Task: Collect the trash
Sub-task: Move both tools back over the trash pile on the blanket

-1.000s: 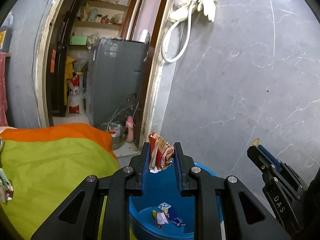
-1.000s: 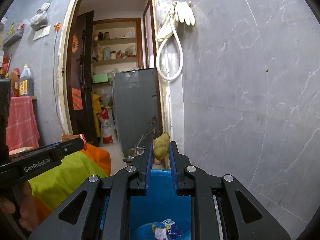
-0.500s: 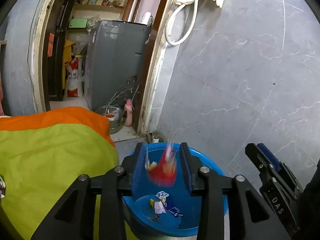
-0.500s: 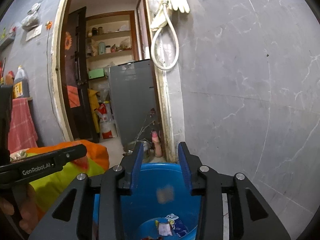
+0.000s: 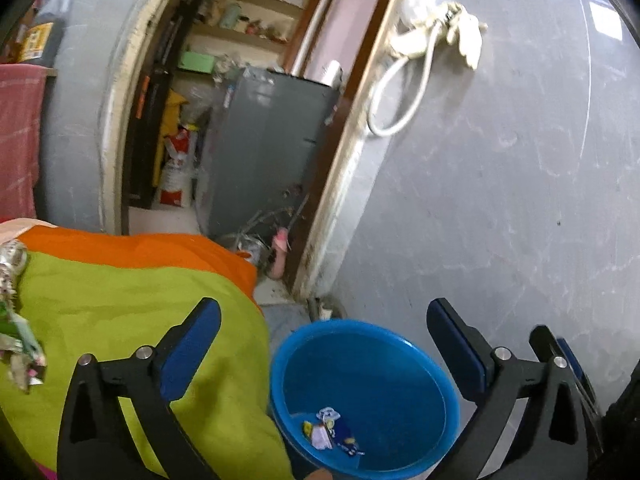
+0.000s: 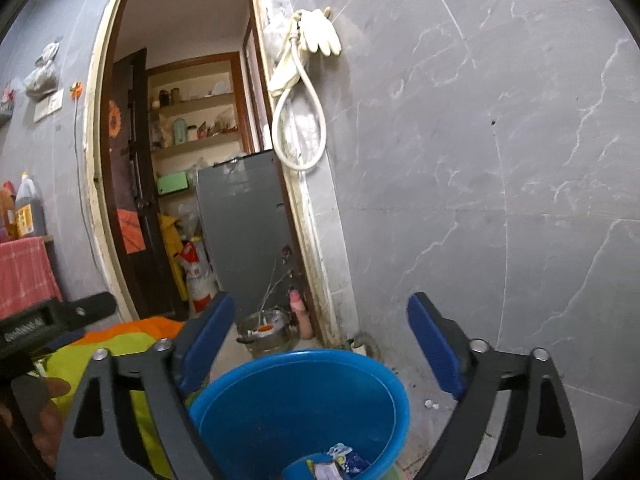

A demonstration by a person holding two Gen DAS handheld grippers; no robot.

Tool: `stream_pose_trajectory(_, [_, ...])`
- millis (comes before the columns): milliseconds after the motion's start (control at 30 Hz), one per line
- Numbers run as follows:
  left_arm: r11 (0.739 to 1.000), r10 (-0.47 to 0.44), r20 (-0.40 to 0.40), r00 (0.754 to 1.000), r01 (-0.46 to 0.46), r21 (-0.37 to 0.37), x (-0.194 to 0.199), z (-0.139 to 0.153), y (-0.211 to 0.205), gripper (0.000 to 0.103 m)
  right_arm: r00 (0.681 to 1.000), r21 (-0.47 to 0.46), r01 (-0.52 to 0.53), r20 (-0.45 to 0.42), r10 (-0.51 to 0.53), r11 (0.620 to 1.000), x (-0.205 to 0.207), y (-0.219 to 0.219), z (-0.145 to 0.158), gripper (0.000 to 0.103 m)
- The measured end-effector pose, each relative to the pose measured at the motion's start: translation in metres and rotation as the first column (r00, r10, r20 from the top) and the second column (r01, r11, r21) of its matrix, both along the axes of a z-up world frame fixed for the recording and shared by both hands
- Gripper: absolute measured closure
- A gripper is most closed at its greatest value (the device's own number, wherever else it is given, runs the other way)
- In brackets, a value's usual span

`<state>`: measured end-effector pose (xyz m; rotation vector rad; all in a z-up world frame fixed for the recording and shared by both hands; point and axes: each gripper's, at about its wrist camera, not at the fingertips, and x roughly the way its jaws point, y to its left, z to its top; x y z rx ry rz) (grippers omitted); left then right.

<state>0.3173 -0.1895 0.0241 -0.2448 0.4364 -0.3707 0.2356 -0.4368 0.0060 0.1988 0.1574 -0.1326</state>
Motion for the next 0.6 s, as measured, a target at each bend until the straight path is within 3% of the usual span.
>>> stream_pose_trajectory(67, [1.0, 0.012, -0.001, 1.0, -0.012, 0.018, -0.002, 0.004, 0.006, 0.002, 1.0, -0.001, -0.003, 0.011, 0.003, 1.0, -0.002, 0.002, 0.002, 0.0])
stream_pose_trajectory(333, [0.994, 0.062, 0.03, 0.998, -0.064, 0.085, -0.021, 0.012, 0.031, 0.002, 0.999, -0.018, -0.032, 0.039, 0.033, 0.999, -0.012, 0.02, 0.014, 0.0])
stream_pose_trajectory(600, [0.987, 0.12, 0.061, 0.991, -0.125, 0.102, -0.046, 0.026, 0.069, 0.002, 0.995, -0.043, -0.081, 0.048, 0.083, 0.996, -0.023, 0.052, 0.031, 0.0])
